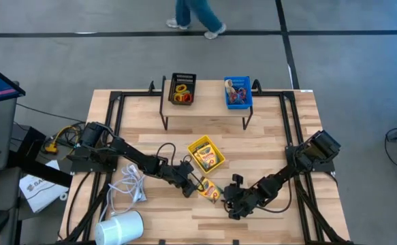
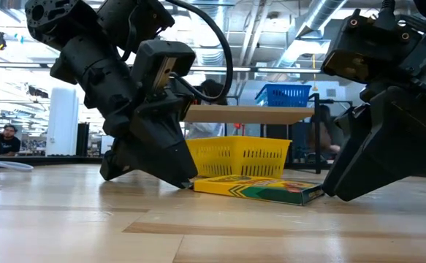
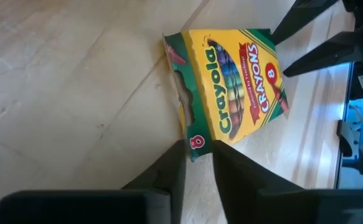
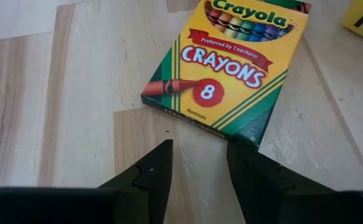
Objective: Pick & Place Office Desk Supplies
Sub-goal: Put the yellow crayon box into the yellow bin
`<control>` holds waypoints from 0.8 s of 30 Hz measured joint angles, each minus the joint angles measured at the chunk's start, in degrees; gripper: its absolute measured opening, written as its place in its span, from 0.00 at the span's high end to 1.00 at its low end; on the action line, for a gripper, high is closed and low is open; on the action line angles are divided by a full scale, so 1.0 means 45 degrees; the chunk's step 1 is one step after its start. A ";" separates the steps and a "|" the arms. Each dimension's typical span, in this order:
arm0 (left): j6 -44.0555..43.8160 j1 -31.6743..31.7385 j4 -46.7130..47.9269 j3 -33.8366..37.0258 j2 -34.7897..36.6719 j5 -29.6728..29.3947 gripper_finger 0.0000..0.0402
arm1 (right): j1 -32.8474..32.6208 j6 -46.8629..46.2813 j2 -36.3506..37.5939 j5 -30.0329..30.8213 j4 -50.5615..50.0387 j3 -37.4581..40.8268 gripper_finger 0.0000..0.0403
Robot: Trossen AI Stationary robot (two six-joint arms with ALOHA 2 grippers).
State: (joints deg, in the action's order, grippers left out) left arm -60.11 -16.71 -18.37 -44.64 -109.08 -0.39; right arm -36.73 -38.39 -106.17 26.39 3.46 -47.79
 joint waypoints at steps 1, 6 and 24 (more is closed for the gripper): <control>0.0075 0.0000 0.0006 0.0000 0.0000 0.0041 0.83 | 0.0000 0.0000 0.0000 0.0000 0.0000 -0.0003 0.63; 0.0375 0.0000 0.0099 -0.0051 0.0000 0.0184 0.95 | 0.0000 0.0005 0.0000 0.0000 0.0000 0.0000 0.63; 0.0936 0.0015 -0.0173 -0.0129 -0.0039 -0.0671 1.00 | -0.0002 0.0005 0.0000 0.0287 -0.0010 0.0000 0.63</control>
State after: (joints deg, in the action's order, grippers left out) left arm -55.90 -16.64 -19.15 -45.23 -109.25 -3.41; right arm -36.74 -38.37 -106.17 27.68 3.42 -47.79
